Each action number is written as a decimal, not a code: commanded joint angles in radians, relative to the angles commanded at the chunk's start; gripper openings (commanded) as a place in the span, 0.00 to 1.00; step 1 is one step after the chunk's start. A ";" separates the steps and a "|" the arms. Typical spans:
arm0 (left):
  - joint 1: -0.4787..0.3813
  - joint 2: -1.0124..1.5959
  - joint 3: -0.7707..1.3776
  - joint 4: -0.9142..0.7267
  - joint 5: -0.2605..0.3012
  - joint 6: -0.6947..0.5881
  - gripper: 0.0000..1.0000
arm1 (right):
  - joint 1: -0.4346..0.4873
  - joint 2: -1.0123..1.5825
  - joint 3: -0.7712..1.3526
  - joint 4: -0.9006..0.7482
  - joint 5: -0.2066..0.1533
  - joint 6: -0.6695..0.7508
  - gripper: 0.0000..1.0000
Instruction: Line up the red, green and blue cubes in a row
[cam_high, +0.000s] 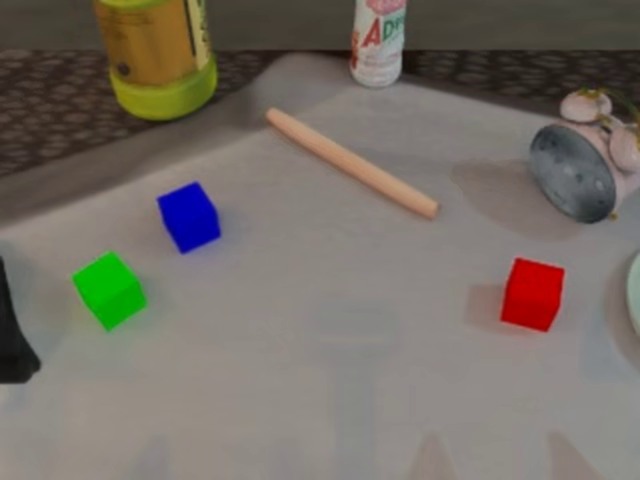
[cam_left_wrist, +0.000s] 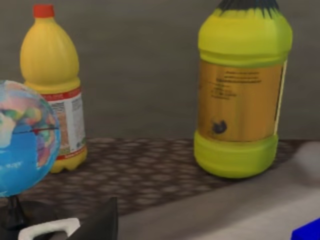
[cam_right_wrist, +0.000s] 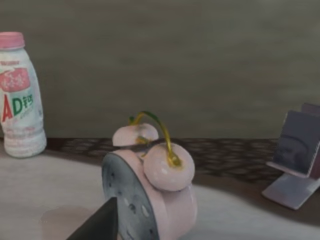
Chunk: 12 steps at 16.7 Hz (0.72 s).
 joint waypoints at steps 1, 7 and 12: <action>0.000 0.000 0.000 0.000 0.000 0.000 1.00 | 0.000 0.000 0.000 0.000 0.000 0.000 1.00; 0.000 0.000 0.000 0.000 0.000 0.000 1.00 | 0.036 0.157 0.148 -0.100 -0.004 -0.091 1.00; 0.000 0.000 0.000 0.000 0.000 0.000 1.00 | 0.104 0.570 0.462 -0.324 -0.001 -0.289 1.00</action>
